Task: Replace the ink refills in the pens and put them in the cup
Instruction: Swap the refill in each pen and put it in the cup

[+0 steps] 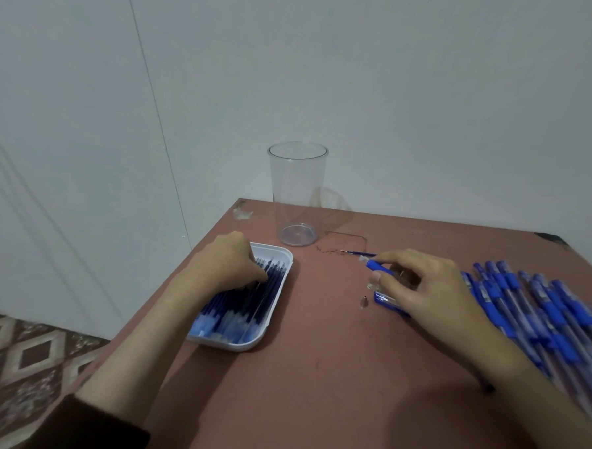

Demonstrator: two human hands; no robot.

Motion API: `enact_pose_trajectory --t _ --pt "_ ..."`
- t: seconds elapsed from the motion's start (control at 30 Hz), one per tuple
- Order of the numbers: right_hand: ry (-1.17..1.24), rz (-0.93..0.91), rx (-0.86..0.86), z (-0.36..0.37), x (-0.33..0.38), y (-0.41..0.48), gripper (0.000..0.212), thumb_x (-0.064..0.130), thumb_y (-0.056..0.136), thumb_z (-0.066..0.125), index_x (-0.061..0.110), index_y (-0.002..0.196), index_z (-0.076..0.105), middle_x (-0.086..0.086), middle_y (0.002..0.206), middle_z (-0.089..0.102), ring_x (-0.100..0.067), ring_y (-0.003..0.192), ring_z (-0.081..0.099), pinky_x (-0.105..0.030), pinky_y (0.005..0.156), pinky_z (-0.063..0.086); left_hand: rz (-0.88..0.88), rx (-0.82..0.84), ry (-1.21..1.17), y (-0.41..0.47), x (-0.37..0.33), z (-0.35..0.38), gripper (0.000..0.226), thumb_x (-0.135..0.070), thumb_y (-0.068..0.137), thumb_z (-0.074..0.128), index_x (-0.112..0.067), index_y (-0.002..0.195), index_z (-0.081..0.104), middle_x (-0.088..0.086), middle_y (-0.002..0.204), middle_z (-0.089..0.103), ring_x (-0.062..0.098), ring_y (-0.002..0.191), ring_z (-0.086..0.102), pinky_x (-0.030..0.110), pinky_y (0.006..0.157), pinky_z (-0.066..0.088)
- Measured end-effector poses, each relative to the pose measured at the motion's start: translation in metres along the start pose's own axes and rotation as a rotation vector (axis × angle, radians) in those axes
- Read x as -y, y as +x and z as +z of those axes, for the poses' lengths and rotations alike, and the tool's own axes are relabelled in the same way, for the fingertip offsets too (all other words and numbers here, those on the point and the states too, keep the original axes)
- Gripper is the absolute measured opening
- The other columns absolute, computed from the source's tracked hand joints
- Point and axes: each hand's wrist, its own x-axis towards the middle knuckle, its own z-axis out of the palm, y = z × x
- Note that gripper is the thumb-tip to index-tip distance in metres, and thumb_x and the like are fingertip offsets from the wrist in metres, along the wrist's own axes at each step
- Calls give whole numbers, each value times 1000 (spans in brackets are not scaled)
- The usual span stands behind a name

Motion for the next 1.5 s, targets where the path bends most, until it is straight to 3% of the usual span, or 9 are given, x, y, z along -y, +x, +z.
enact_pose_trajectory --t 0.1,0.3,0.4,0.47,0.63,0.9,1.07,1.5 --pt "-11 2 6 -1 2 0 15 18 84 68 30 93 72 15 78 65 -5 73 56 -20 65 40 56 -85 -170 -8 -4 -12 22 -18 84 65 -2 70 66 12 68 68 27 63 63 31 63 53" --pt "23 30 -66 -5 2 1 14 14 84 69 22 94 74 19 82 67 1 80 58 -7 69 40 180 -138 -1291 -17 -54 -8 12 -15 100 45 -6 93 49 13 72 72 23 64 71 25 55 56" --pt "54 65 -115 -8 2 3 15 14 84 68 20 96 74 23 84 66 6 83 59 -6 72 42 134 -154 -1628 -10 -81 19 4 -8 99 45 -7 96 44 14 73 70 23 66 72 26 59 58" --pt "52 91 -132 -9 0 4 15 16 85 67 22 96 74 20 85 68 1 83 59 -12 73 45 130 -174 -1746 -9 -91 31 9 -1 96 48 -5 102 42 16 79 68 20 68 72 25 63 59" --pt "15 103 -149 -13 -7 7 14 19 84 68 25 95 74 14 85 71 -6 79 62 -27 74 50 197 -219 -1813 -9 -99 40 19 4 94 50 -5 108 40 17 85 68 20 72 72 24 68 59" --pt "22 82 -125 -12 -5 5 13 22 85 66 27 96 73 12 82 71 -7 78 62 -25 71 48 193 -155 -1774 -13 -101 46 19 2 94 51 -5 109 41 17 86 69 22 78 72 27 72 59" --pt "19 80 -122 -12 -5 5 14 24 85 65 26 97 73 13 79 69 -5 75 60 -21 68 47 173 -166 -1750 -11 -99 45 18 0 95 51 -7 107 40 18 90 69 22 78 72 38 80 57" --pt "7 65 -141 -15 -5 6 13 28 80 68 27 92 74 12 73 67 -7 66 55 -23 62 45 180 -156 -1762 -12 -101 48 18 3 95 49 -6 107 39 16 84 69 21 76 72 27 72 59"
